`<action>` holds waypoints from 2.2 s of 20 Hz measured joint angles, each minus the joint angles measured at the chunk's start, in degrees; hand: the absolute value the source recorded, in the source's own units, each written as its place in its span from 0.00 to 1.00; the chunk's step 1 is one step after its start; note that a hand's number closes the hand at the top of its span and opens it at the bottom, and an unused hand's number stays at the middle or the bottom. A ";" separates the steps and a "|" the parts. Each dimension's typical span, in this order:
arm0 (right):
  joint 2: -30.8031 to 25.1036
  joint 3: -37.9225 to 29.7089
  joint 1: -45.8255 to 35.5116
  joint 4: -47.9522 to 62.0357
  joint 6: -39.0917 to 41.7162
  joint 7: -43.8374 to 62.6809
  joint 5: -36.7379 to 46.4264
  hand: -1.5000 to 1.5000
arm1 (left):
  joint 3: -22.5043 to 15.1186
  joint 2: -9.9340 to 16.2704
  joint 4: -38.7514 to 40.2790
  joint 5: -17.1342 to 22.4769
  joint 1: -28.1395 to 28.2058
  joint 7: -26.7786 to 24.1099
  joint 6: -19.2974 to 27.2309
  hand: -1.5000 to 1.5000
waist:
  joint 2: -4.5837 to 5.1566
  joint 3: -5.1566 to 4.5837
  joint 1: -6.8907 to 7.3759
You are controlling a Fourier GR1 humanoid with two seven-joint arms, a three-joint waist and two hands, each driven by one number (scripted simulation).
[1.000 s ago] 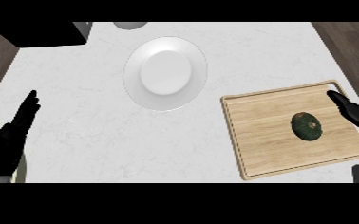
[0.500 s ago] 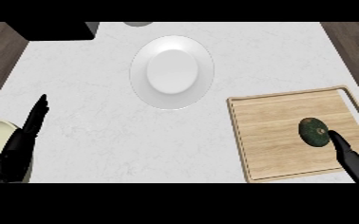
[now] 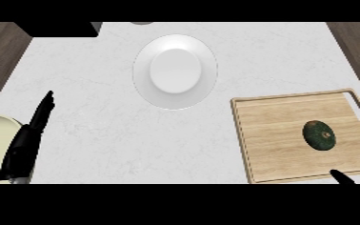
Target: Pick the squash from the tray and place it in the plate
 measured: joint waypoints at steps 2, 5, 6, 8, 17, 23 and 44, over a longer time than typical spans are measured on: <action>-3.53 -0.16 0.89 -1.43 0.37 6.73 1.26 0.00 | 0.04 -0.17 0.06 -0.36 -0.43 0.26 -0.12 0.50 | 0.02 0.00 0.20; -8.56 -0.31 0.38 -2.63 1.49 16.54 3.02 0.00 | 0.04 -0.52 -0.25 -0.74 0.19 -0.12 -0.50 0.50 | 0.02 0.03 0.60; -10.24 -0.61 0.04 -2.82 2.40 19.40 3.18 0.00 | 0.35 -0.50 -0.43 -0.77 0.47 -0.40 -0.55 0.50 | 0.00 0.04 0.67; -13.10 -1.04 -2.47 -1.25 4.67 24.02 2.93 0.00 | 0.31 -0.84 -1.03 -0.98 1.01 -0.33 -0.76 0.50 | -0.03 0.07 0.87; -19.60 -0.10 -9.21 7.41 17.62 33.02 0.86 0.00 | 1.70 -1.57 -2.50 -1.76 2.12 0.29 -2.10 0.50 | -0.19 0.16 0.72; -18.75 1.21 -14.77 16.10 24.80 31.94 1.98 0.00 | 2.81 -3.50 -0.90 -3.33 2.97 -1.83 -2.98 0.50 | -0.20 0.20 0.46; -6.48 -1.82 -27.11 34.71 38.63 26.02 11.05 0.00 | 10.11 -9.24 -1.91 -10.28 1.12 1.71 -9.42 0.50 | -0.25 0.20 0.22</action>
